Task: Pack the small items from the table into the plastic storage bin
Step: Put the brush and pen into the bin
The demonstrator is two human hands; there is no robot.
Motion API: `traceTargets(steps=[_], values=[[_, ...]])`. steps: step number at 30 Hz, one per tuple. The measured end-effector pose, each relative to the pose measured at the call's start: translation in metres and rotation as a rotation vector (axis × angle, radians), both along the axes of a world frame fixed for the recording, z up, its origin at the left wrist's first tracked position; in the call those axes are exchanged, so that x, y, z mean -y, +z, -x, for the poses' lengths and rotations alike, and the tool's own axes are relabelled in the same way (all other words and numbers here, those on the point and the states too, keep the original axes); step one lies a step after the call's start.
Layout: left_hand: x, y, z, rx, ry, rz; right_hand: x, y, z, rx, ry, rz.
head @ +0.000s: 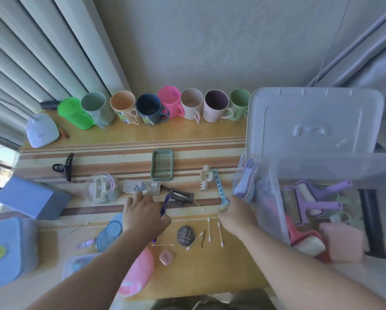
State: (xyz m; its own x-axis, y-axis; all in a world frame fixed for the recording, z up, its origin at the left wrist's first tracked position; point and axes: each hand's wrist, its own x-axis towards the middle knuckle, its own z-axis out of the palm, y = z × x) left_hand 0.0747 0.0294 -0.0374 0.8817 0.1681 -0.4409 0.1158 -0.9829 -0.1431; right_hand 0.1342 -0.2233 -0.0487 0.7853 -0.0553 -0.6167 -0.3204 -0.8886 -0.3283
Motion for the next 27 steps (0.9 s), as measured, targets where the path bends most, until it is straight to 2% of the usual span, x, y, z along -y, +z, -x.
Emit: traceTargets(steps=[2,4,8,10,14,16,19,22,25,27], values=[[-0.003,0.012,0.005,0.109,0.048,0.033,-0.001,0.024,-0.005,-0.017,-0.233,-0.250],[-0.003,0.025,0.008,0.229,0.086,0.069,0.001,0.054,-0.008,0.032,-0.337,-0.425],[0.019,0.054,-0.001,0.414,0.124,0.199,0.018,0.120,-0.011,0.165,-0.298,-0.679],[0.039,0.068,-0.011,0.473,0.093,0.304,0.041,0.146,-0.016,0.254,-0.210,-0.731],[0.093,0.091,-0.034,0.473,0.021,0.492,0.116,0.161,-0.040,0.505,0.001,-0.488],[0.125,0.100,-0.045,0.489,-0.015,0.557,0.166,0.150,-0.050,0.537,0.044,-0.333],[0.173,0.110,-0.061,0.528,-0.070,0.630,0.249,0.131,-0.050,0.358,0.099,-0.167],[0.216,0.112,-0.073,0.578,-0.114,0.657,0.321,0.119,-0.039,0.157,0.129,-0.146],[0.253,0.113,-0.078,0.575,-0.186,0.630,0.376,0.109,-0.033,0.131,0.086,-0.040],[0.277,0.113,-0.078,0.561,-0.245,0.610,0.397,0.099,-0.033,0.073,0.183,0.067]])
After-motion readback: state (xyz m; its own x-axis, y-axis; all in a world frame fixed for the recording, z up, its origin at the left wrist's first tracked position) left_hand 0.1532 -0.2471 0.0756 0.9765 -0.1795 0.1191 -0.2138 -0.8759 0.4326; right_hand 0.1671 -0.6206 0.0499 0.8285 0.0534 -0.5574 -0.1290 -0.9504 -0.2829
